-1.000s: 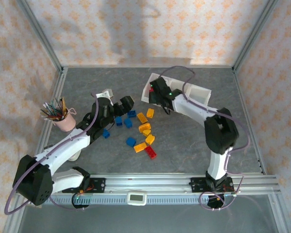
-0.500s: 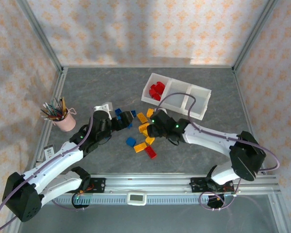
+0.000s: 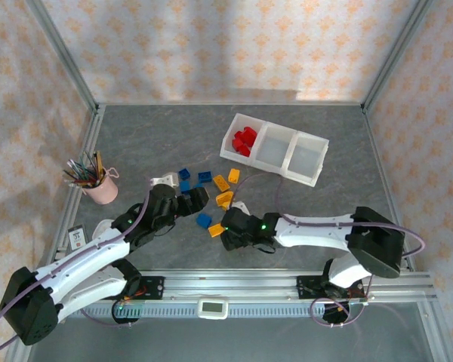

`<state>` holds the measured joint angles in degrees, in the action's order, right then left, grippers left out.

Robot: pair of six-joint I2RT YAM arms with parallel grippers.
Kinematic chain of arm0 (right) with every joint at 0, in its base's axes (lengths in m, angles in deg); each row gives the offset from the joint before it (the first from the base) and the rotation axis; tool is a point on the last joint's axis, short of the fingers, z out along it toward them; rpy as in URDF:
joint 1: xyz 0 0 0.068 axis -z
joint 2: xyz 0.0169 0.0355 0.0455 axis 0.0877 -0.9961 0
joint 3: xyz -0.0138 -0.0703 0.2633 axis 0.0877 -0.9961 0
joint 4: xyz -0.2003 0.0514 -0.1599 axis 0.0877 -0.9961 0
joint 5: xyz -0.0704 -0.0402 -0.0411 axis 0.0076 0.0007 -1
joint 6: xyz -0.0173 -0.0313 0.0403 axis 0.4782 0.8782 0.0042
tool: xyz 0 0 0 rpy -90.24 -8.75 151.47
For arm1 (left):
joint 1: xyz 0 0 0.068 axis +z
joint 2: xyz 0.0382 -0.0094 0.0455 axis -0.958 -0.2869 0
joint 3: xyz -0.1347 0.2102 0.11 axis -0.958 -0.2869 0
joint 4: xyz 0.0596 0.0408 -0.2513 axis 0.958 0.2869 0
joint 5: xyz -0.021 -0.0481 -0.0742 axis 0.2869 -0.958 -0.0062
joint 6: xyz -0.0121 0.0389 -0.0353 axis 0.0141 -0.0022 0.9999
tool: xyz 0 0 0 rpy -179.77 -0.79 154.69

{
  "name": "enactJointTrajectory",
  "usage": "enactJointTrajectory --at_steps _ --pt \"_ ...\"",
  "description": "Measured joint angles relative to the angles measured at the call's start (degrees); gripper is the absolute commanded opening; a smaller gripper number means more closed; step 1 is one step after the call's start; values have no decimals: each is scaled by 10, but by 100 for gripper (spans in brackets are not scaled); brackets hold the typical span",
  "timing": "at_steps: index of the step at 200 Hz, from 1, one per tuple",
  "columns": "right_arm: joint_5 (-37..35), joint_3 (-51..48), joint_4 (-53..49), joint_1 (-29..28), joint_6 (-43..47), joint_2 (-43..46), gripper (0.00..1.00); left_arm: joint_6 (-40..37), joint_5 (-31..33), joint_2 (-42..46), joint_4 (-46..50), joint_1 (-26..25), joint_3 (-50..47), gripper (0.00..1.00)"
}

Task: Sort the legos into containers by color
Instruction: Pick up the lego from the bottom-center of the table, then place the lego in the container.

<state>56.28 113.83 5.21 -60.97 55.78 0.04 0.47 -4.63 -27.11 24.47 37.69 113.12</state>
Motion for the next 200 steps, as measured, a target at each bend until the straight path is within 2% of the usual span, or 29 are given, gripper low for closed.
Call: enactJointTrajectory --at_steps 41,113,139,171,200 --pt "-7 4 7 -2 4 -40 62 8 7 4 2 0 0 99" --pt "-12 8 28 -2 9 -59 34 10 15 4 2 0 0 99" --pt "-15 8 29 -2 9 -57 30 10 16 4 2 0 0 99" --pt "-19 15 11 3 9 -31 30 9 16 4 1 0 0 99" --pt "-21 50 -10 48 9 14 31 -3 19 -13 -1 0 14 99"
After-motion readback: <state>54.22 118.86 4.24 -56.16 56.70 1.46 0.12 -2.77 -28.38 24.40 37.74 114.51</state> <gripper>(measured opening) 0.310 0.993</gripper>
